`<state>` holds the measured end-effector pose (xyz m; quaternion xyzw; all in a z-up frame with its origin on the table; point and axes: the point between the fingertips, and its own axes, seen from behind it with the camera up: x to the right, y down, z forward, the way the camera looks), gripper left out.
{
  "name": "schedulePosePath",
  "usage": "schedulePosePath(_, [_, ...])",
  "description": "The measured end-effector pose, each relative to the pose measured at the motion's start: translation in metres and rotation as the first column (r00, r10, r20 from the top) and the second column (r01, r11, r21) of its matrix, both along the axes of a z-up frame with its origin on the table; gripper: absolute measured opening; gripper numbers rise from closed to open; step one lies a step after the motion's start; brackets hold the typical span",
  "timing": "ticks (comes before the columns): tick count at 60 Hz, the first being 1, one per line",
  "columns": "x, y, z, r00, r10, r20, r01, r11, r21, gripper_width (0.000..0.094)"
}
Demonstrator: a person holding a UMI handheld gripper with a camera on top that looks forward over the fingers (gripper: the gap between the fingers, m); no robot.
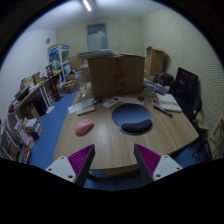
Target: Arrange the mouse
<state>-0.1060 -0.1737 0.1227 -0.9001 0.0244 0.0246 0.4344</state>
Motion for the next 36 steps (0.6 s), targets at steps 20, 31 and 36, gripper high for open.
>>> schedulePosePath(20, [-0.103,0.059,-0.062,0.987,0.158,-0.018,-0.158,0.987,0.005,0.0814])
schedulePosePath(31, [-0.147,0.133,-0.117,0.99,0.139,-0.019,-0.139,0.99,0.006,0.081])
schedulePosePath(36, [-0.161,0.158,-0.133,0.991,0.129,-0.039,-0.13,0.991,-0.011,0.0825])
